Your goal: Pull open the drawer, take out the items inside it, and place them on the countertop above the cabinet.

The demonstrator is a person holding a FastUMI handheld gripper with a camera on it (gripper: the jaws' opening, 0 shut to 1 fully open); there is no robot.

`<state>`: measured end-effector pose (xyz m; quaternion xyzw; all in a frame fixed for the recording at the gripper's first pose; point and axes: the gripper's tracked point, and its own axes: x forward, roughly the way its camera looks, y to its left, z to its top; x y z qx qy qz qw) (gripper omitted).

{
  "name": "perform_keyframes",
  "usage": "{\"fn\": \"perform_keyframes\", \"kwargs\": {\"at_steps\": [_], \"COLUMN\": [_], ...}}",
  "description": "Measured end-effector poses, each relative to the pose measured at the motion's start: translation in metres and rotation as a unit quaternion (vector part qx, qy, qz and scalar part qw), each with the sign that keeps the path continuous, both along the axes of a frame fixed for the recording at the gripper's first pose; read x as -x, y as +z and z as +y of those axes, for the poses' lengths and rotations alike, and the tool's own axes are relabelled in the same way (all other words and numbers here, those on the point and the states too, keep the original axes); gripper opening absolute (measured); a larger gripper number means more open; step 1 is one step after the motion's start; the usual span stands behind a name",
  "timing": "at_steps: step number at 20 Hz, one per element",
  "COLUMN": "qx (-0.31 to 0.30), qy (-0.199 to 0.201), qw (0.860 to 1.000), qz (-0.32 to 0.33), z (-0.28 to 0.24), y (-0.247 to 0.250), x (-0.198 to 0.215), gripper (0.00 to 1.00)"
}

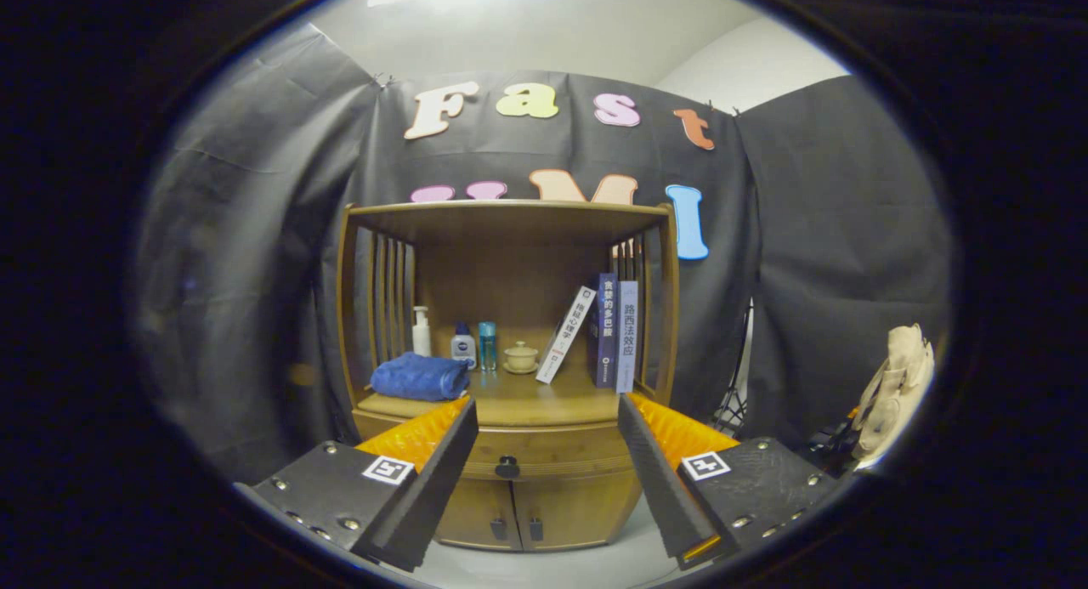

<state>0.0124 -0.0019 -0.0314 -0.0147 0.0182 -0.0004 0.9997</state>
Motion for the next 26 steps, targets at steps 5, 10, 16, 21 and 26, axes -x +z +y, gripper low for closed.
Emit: {"fn": "perform_keyframes", "kwargs": {"at_steps": [5,10,16,21,26], "qx": [-0.006,-0.003,0.014,-0.026,0.027], "qy": [0.001,0.011,0.016,0.028,0.041], "qw": [1.0,1.0,0.999,0.997,0.994], "qz": [0.01,0.021,0.05,0.073,0.094], "z": [0.0,0.008,0.019,0.039,0.051], "y": [-0.022,-0.056,-0.138,-0.196,-0.241], "x": [-0.015,-0.04,-0.087,-0.13,-0.16], "gripper": [0.99,0.99,0.99,0.99,1.0]}}
